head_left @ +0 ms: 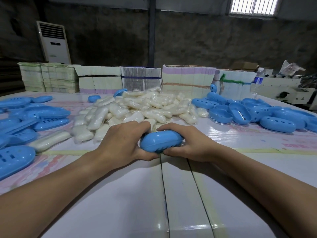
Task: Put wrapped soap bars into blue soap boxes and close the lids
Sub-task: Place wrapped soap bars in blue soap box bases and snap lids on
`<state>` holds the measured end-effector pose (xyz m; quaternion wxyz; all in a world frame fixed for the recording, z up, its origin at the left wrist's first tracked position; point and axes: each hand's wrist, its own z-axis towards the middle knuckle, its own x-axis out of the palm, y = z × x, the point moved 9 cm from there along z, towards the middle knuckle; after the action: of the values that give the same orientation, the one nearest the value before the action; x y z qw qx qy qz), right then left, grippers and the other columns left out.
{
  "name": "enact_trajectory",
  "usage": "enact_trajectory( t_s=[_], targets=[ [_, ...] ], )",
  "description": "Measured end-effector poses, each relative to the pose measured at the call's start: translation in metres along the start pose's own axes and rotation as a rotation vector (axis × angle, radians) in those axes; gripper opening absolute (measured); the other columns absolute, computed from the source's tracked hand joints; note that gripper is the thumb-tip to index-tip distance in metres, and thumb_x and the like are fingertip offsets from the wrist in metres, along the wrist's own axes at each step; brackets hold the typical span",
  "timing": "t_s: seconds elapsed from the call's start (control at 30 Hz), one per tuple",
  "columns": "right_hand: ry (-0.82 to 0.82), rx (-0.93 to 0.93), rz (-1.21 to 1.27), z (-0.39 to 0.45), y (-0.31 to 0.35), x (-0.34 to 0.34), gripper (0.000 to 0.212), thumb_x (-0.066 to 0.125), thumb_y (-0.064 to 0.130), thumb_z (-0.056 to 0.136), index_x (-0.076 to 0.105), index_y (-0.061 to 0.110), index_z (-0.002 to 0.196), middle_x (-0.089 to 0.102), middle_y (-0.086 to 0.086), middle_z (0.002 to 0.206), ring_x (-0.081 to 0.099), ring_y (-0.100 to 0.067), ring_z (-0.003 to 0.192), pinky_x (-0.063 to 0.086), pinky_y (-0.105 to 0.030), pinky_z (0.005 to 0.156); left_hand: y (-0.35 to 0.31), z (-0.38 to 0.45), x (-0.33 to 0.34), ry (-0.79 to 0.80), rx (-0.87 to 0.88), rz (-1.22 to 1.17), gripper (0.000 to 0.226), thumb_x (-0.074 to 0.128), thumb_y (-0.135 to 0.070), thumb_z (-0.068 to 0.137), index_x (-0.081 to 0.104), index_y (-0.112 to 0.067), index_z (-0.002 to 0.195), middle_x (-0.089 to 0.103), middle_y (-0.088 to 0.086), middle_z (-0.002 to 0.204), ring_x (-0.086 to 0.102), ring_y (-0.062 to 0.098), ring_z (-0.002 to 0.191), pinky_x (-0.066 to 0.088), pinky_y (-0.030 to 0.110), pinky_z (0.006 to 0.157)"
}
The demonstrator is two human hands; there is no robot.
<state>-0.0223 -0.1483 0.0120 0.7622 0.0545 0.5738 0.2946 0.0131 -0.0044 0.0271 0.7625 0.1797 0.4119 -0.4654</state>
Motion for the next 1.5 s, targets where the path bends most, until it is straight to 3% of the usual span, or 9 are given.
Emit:
enact_trajectory(
  t_s=[0.17,0.33,0.47,0.6,0.7,1.0,1.13,1.37,1.5],
  targets=[
    [-0.056,-0.002,-0.077,-0.001,0.004,-0.005,0.048,0.071,0.046,0.083,0.046,0.050,0.123,0.062,0.019,0.108,0.058,-0.004,0.098,0.053,-0.034,0.086,0.008,-0.001,0.003,0.024,-0.057,-0.093,0.054,0.056,-0.077,0.061,0.050,-0.037,0.096,0.059,-0.014,0.084,0.055,0.008,0.079,0.049,0.037,0.066],
    [-0.120,-0.016,-0.069,-0.001,0.007,-0.010,0.049,0.073,0.044,0.083,0.051,0.039,0.127,0.062,0.016,0.109,0.058,-0.006,0.097,0.052,-0.036,0.086,0.008,-0.003,0.009,0.064,-0.029,-0.163,0.057,0.056,-0.077,0.068,0.047,-0.044,0.115,0.059,-0.016,0.096,0.053,0.006,0.088,0.051,0.038,0.073],
    [-0.072,-0.011,0.014,0.000,0.004,-0.005,0.048,0.075,0.042,0.080,0.052,0.043,0.122,0.062,0.020,0.104,0.059,-0.002,0.097,0.052,-0.026,0.083,0.007,-0.003,0.002,0.013,-0.032,-0.085,0.059,0.055,-0.077,0.066,0.058,-0.036,0.108,0.060,-0.011,0.084,0.055,0.012,0.077,0.049,0.037,0.066],
    [-0.014,-0.008,0.034,0.002,0.004,0.002,0.053,0.076,0.039,0.079,0.045,0.059,0.116,0.060,0.025,0.107,0.058,0.000,0.100,0.050,-0.018,0.082,-0.003,-0.001,0.000,0.005,0.013,0.023,0.056,0.055,-0.073,0.065,0.061,-0.027,0.098,0.057,-0.007,0.075,0.053,0.020,0.068,0.046,0.038,0.060],
    [-0.034,-0.022,0.031,0.001,0.006,0.000,0.050,0.075,0.042,0.079,0.046,0.063,0.114,0.061,0.024,0.108,0.059,-0.001,0.100,0.051,-0.021,0.083,-0.004,0.001,0.000,0.017,0.021,0.051,0.059,0.052,-0.076,0.065,0.060,-0.026,0.095,0.055,-0.006,0.074,0.053,0.022,0.069,0.045,0.037,0.060],
    [-0.118,-0.042,-0.039,-0.001,0.010,-0.008,0.048,0.073,0.039,0.084,0.054,0.036,0.127,0.063,0.015,0.106,0.059,-0.006,0.095,0.051,-0.037,0.084,0.007,-0.001,0.004,-0.035,-0.011,-0.115,0.046,0.064,-0.069,0.075,0.052,-0.042,0.110,0.059,-0.017,0.086,0.050,0.004,0.077,0.046,0.033,0.066],
    [-0.135,-0.049,-0.005,0.000,0.012,-0.010,0.046,0.074,0.036,0.084,0.056,0.033,0.126,0.062,0.014,0.103,0.060,-0.008,0.093,0.052,-0.037,0.082,0.012,-0.001,0.011,0.027,-0.014,-0.279,0.045,0.064,-0.068,0.080,0.048,-0.045,0.116,0.061,-0.021,0.088,0.055,0.003,0.074,0.040,0.019,0.059],
    [0.018,0.059,0.169,-0.001,0.000,0.004,0.050,0.076,0.045,0.079,0.047,0.051,0.119,0.063,0.015,0.098,0.063,-0.005,0.086,0.053,-0.018,0.072,0.015,-0.003,0.018,0.067,-0.011,-0.362,0.045,0.069,-0.059,0.082,0.049,-0.048,0.121,0.063,-0.016,0.092,0.056,0.010,0.074,0.051,0.030,0.068],
    [0.041,0.079,0.194,-0.001,0.000,0.010,0.052,0.067,0.055,0.078,0.042,0.050,0.124,0.062,0.012,0.099,0.062,-0.007,0.085,0.053,-0.020,0.075,0.013,-0.002,0.016,0.059,0.005,-0.341,0.046,0.060,-0.067,0.079,0.046,-0.054,0.121,0.062,-0.020,0.094,0.055,0.008,0.077,0.048,0.029,0.065]
  ],
)
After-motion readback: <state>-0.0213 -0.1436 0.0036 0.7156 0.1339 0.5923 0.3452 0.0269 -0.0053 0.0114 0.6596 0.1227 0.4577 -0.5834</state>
